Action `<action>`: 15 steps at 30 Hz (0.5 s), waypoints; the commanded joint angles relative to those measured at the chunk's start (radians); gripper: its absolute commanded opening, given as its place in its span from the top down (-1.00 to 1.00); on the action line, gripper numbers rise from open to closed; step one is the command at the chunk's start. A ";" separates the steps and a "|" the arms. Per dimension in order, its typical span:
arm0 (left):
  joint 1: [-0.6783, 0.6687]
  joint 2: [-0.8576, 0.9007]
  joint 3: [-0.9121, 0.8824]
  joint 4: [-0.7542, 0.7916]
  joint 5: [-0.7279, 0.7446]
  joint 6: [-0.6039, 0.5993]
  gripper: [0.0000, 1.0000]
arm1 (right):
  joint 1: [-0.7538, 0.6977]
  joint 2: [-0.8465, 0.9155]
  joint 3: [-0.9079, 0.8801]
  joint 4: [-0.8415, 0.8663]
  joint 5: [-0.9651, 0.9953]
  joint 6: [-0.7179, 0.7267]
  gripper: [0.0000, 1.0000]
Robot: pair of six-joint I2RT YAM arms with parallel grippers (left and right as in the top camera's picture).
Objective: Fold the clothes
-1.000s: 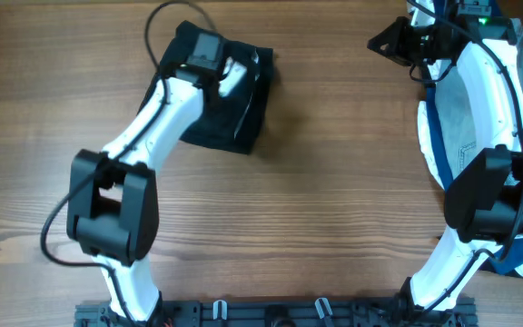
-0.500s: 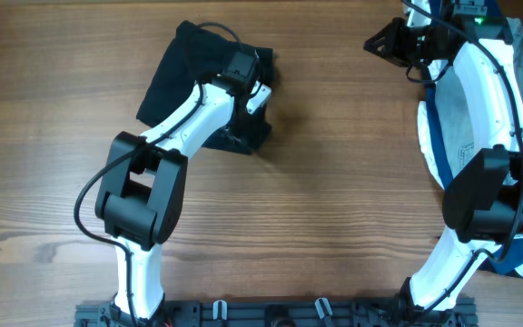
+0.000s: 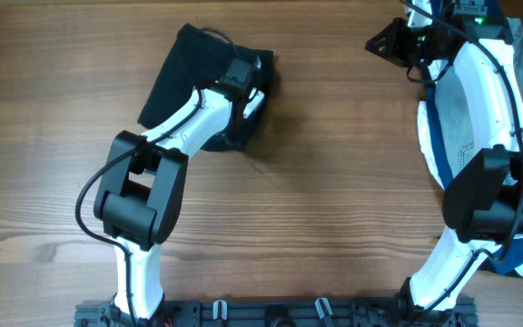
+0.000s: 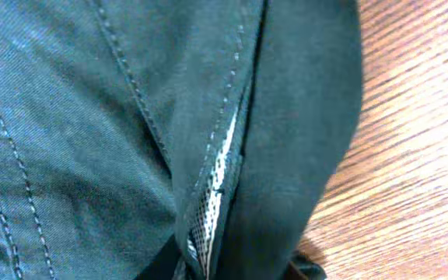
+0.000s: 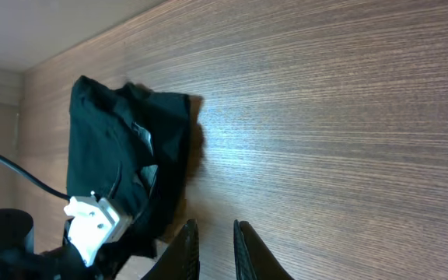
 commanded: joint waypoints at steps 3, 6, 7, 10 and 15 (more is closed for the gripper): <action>0.015 0.034 -0.047 0.015 0.005 -0.159 0.92 | 0.005 0.011 -0.003 0.000 0.014 -0.018 0.69; 0.088 0.034 -0.036 0.050 0.005 -0.240 0.92 | 0.005 0.011 -0.003 -0.001 0.014 -0.018 0.68; 0.131 0.034 -0.028 0.063 0.005 -0.261 0.92 | 0.005 0.011 -0.003 0.000 0.013 -0.017 0.68; 0.274 0.034 -0.024 0.143 0.005 -0.258 0.92 | 0.005 0.011 -0.003 -0.001 0.013 -0.010 0.68; 0.455 0.034 -0.024 0.359 0.005 -0.099 0.92 | 0.006 0.011 -0.003 -0.001 0.021 0.012 0.68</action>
